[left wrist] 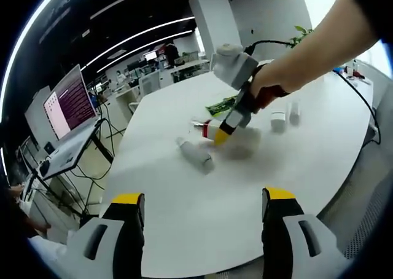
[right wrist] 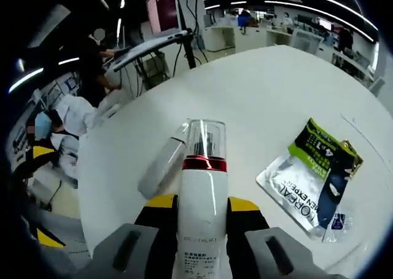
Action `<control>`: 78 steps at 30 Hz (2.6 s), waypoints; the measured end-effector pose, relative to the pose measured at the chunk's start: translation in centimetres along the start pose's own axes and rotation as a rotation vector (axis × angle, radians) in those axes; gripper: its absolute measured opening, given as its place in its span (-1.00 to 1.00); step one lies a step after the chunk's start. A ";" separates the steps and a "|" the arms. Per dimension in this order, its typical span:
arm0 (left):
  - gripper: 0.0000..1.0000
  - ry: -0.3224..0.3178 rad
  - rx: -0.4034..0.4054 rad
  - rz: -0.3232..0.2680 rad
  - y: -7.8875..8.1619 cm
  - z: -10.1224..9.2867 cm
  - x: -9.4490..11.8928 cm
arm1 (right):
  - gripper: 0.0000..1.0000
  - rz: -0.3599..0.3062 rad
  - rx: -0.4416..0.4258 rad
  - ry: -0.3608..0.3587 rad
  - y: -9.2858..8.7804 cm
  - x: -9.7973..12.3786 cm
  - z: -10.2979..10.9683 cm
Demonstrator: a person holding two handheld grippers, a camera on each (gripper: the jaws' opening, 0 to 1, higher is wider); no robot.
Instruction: Arrange the skincare products in the storage area until every visible bottle or jar stands upright without overlapping.
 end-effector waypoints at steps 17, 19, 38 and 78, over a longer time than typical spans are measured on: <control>0.56 -0.143 0.003 -0.031 0.9 -1.9 0.6 | -0.57 -0.370 0.047 0.061 1.7 11.3 5.1; 0.65 -0.214 0.046 -0.052 1.6 -2.4 1.2 | -0.57 -0.395 0.074 0.070 1.8 12.8 5.9; 0.59 -0.946 0.311 -0.214 12.7 -9.6 10.3 | -0.57 -0.674 0.057 0.300 2.4 22.4 13.7; -0.36 -0.984 0.148 -0.254 18.3 -15.2 13.3 | -0.56 -0.868 0.171 0.405 4.6 28.0 17.7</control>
Point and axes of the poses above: the point that each gripper's makers call its tool centre point, and the gripper's own axes: x roughly backward along the fingers, z roughly to its left, y roughly out of its top, the point moved 3 cm from there along x, roughly backward along the fingers, and after that the axes turned 12 degrees about x, right-handed, at the moved point
